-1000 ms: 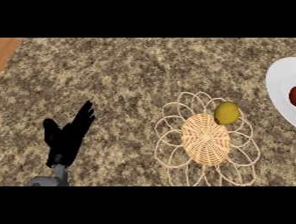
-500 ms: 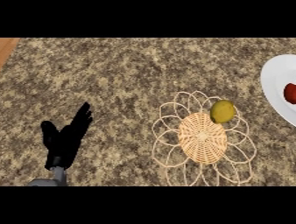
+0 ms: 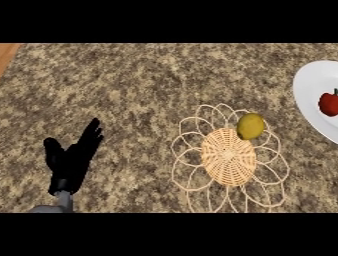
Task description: Pick the bell pepper from the placemat and place it in the plate
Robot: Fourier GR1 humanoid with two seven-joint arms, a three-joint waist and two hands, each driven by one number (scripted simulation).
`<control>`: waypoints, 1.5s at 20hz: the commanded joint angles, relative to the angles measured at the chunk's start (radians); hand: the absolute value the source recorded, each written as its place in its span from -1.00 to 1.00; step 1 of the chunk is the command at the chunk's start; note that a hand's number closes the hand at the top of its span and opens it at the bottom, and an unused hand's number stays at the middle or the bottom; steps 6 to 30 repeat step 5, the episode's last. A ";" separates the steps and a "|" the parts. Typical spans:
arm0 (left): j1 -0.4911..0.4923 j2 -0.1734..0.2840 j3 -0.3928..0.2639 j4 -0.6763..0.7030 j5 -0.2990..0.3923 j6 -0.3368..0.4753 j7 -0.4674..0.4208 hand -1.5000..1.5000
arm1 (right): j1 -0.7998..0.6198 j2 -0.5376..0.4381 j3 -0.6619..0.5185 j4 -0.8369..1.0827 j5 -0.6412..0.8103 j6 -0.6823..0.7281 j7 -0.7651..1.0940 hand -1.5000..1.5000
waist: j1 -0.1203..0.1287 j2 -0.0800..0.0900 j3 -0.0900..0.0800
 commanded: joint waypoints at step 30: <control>0.011 -0.009 -0.013 0.003 0.001 -0.004 0.023 0.00 | 0.092 -0.009 0.011 -0.008 -0.013 0.137 -0.206 -1.00 | -0.004 -0.001 -0.001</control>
